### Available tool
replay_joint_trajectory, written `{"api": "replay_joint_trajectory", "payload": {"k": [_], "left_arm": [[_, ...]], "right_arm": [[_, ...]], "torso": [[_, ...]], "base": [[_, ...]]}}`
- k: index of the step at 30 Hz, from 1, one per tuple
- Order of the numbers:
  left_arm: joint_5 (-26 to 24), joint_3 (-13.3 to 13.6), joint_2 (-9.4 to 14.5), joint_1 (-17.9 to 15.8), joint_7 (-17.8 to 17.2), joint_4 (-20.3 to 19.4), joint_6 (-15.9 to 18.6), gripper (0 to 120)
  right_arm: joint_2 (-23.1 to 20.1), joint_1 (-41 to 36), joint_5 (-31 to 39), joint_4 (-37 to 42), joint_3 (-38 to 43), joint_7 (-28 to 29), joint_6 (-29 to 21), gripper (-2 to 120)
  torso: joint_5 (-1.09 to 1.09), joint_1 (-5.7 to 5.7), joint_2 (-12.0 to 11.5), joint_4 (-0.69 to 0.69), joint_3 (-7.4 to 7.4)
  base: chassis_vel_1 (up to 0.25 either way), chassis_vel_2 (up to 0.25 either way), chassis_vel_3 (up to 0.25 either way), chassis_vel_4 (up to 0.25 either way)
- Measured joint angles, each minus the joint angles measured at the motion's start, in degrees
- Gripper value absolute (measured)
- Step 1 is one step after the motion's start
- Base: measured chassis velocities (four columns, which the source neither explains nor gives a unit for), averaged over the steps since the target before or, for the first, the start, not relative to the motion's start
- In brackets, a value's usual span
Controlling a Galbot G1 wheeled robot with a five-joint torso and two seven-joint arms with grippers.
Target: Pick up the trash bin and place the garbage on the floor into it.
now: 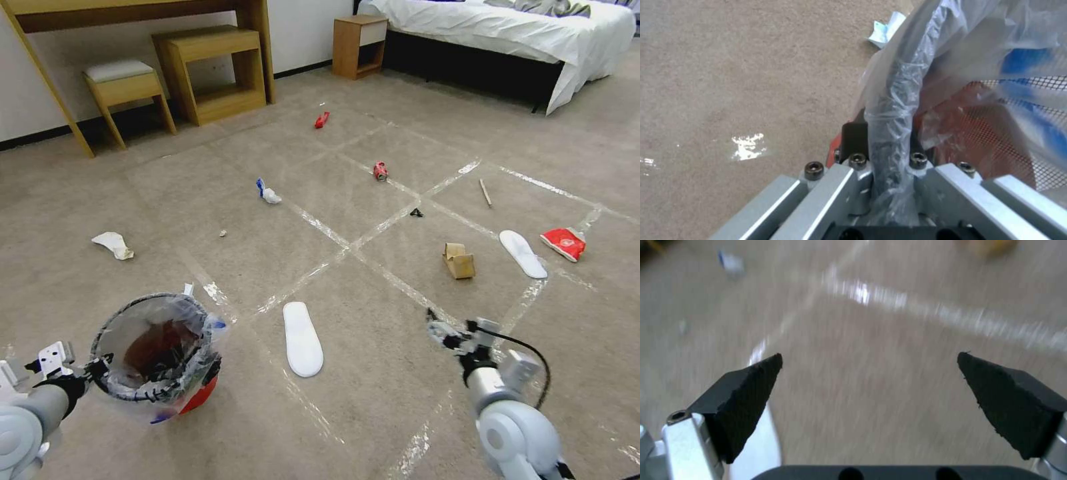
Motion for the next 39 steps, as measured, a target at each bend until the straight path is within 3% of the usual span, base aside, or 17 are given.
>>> {"api": "replay_joint_trajectory", "payload": {"k": [5, 10, 14, 25, 29, 39], "left_arm": [[0.74, -0.55, -0.86, 0.55, -0.05, 0.45, -0.02, 1], [1.38, -0.77, -1.62, 0.98, -0.05, 0.60, -0.04, 1], [2.12, -0.98, -2.31, 1.39, -0.06, 0.97, -0.21, 1], [3.07, -1.29, -3.16, 1.80, 0.14, 1.67, -0.53, 1], [3.25, -1.47, -3.45, 2.10, 0.25, 1.73, -0.70, 1], [3.89, -1.27, -3.99, 2.21, 0.40, 2.05, -1.08, 1]], "right_arm": [[0.07, 7.32, 8.37, -5.00, -8.03, 6.86, -6.19, 100], [2.31, 13.23, 13.19, -9.33, -13.11, 9.01, -8.98, 100], [4.83, 19.64, 17.46, -17.31, -18.25, 9.57, -11.31, 100], [10.59, 25.50, 17.07, -31.06, -23.85, 10.88, -12.49, 100], [12.74, 26.74, 13.91, -36.05, -24.67, 8.40, -11.71, 100], [15.31, 27.88, 10.73, -40.47, -24.95, 4.82, -9.91, 100]], "torso": [[-0.01, 0.00, 0.00, 0.01, 0.00], [0.00, 0.00, 0.00, 0.02, 0.00], [-0.01, 0.00, 0.00, 0.02, 0.00], [-0.01, 0.00, 0.00, 0.01, 0.00], [-0.01, 0.00, 0.00, 0.01, 0.00], [0.00, 0.00, 0.00, 0.01, 0.00]], "base": [[0.000, 0.000, 0.000, 0.000], [0.000, 0.000, 0.000, 0.000], [0.000, 0.000, 0.000, 0.000], [0.000, 0.000, 0.000, 0.000], [0.000, 0.000, 0.000, 0.000], [0.000, 0.000, 0.000, 0.000]]}}
